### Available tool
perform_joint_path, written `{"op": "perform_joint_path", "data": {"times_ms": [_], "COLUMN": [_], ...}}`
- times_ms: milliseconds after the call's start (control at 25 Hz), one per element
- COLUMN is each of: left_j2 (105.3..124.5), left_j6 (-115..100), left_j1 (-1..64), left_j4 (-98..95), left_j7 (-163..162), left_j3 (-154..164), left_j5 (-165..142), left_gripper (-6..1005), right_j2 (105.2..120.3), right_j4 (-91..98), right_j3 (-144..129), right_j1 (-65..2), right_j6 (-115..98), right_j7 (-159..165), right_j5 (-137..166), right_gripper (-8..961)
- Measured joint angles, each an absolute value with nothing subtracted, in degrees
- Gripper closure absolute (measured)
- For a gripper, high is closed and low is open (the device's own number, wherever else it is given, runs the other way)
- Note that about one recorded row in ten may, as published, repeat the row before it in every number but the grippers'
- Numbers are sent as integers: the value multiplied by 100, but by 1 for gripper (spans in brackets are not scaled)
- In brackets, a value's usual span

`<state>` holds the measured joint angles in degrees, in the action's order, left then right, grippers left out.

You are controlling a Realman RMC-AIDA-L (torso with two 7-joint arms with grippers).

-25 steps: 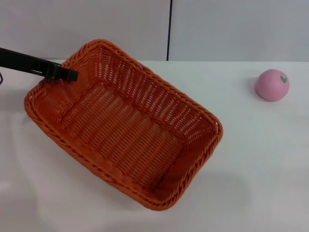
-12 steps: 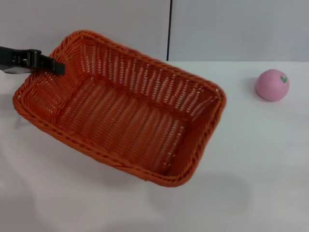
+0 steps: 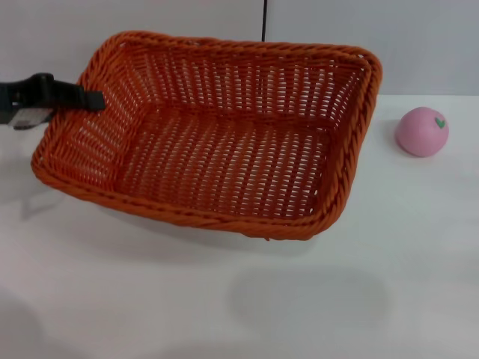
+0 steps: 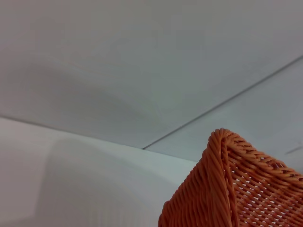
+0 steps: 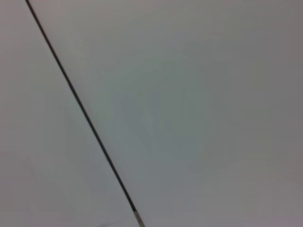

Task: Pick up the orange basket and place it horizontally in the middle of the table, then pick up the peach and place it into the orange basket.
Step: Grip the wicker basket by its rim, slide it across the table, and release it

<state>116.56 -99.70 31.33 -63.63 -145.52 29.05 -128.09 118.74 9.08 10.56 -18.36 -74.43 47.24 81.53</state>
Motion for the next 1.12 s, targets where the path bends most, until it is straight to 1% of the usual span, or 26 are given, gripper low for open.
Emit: {"op": "perform_joint_path", "data": {"times_ms": [80,120,160,240,280,320,360,480,520,1120], "left_j2": [11656,11796,11839,11839,11849,11849,11848,11837,11843,11821], "left_j6": [-9970,-9780,-9588,-9588,-9275,-9275,-9005,-8817,-8675,-8578], "left_j1": [3133,2859,2596,2596,2323,2323,2074,1895,1700,1516], "left_j4": [-6363,-6346,-6297,-6297,-6219,-6219,-6160,-6103,-6001,-5474], "left_j7": [-14552,-14523,-14500,-14500,-14491,-14491,-14461,-14433,-14314,-13928], "left_j3": [2905,2922,3115,3115,3459,3459,3771,4008,4205,4204], "left_j5": [-12809,-12662,-12413,-12413,-12147,-12147,-11905,-11742,-11640,-11637], "left_gripper": [819,818,818,817,816,816,816,814,814,807], "right_j2": [11874,11874,11874,11870,11869,11868,11867,11866,11866,11877], "right_j4": [893,889,888,888,887,887,887,887,887,858], "right_j3": [1062,1055,1041,1038,1038,1032,1018,1013,1009,1015], "right_j1": [-1865,-1880,-1903,-1929,-1945,-1982,-2020,-2070,-2097,-2129], "right_j6": [-7354,-7322,-7296,-7287,-7281,-7258,-7232,-7197,-7142,-7093], "right_j7": [4724,4726,4728,4731,4731,4742,4752,4752,4754,4769], "right_j5": [8149,8149,8147,8146,8145,8144,8144,8160,8170,8167], "right_gripper": [497,496,495,493,492,491,490,487,486,470]}}
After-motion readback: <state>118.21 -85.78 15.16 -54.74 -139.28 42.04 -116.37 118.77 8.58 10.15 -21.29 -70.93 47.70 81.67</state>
